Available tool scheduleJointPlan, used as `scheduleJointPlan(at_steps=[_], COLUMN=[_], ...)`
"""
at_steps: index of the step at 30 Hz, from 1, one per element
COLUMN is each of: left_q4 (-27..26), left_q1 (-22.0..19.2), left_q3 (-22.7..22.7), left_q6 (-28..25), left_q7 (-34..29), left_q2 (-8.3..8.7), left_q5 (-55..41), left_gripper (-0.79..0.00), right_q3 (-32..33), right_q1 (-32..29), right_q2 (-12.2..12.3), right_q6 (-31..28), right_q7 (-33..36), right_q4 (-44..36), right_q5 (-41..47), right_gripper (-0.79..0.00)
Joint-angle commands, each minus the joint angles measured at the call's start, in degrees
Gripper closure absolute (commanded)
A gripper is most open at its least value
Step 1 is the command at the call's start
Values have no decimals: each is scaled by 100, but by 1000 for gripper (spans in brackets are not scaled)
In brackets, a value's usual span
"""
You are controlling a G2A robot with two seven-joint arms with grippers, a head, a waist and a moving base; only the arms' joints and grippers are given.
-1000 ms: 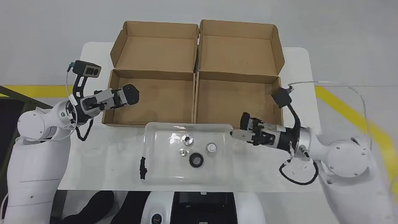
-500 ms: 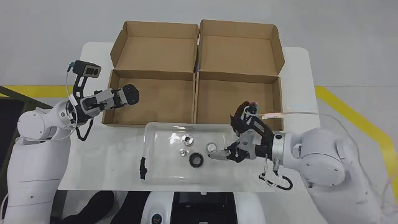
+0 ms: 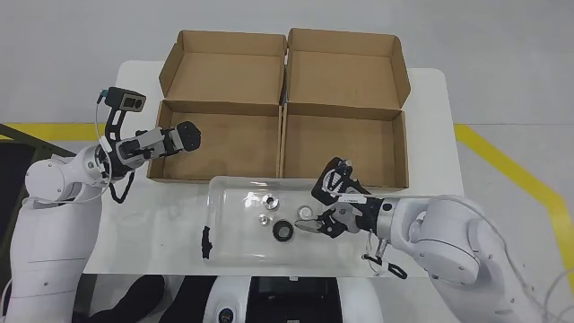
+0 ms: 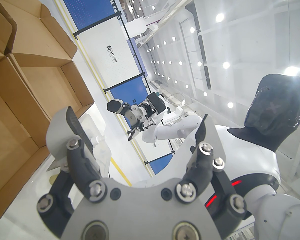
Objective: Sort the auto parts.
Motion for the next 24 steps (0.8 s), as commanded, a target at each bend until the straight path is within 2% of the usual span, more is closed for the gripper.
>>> scheduleJointPlan(at_steps=[1,5,16,24], left_q4=[0,0,0,0], left_q1=[0,0,0,0], left_q3=[0,0,0,0], left_q6=[0,0,0,0], left_q7=[0,0,0,0], left_q2=[0,0,0,0], left_q5=[0,0,0,0], left_gripper=[-785,-785,-785,-785], right_q3=[0,0,-19,-268], right_q1=[0,0,-64,24], right_q2=[0,0,110,153], right_q6=[0,0,-1526,-2068], right_q7=[0,0,-235,-234], right_q4=[0,0,352,634], right_q5=[-1,-1,-276,-507], right_gripper=[-785,-785,-785,-785])
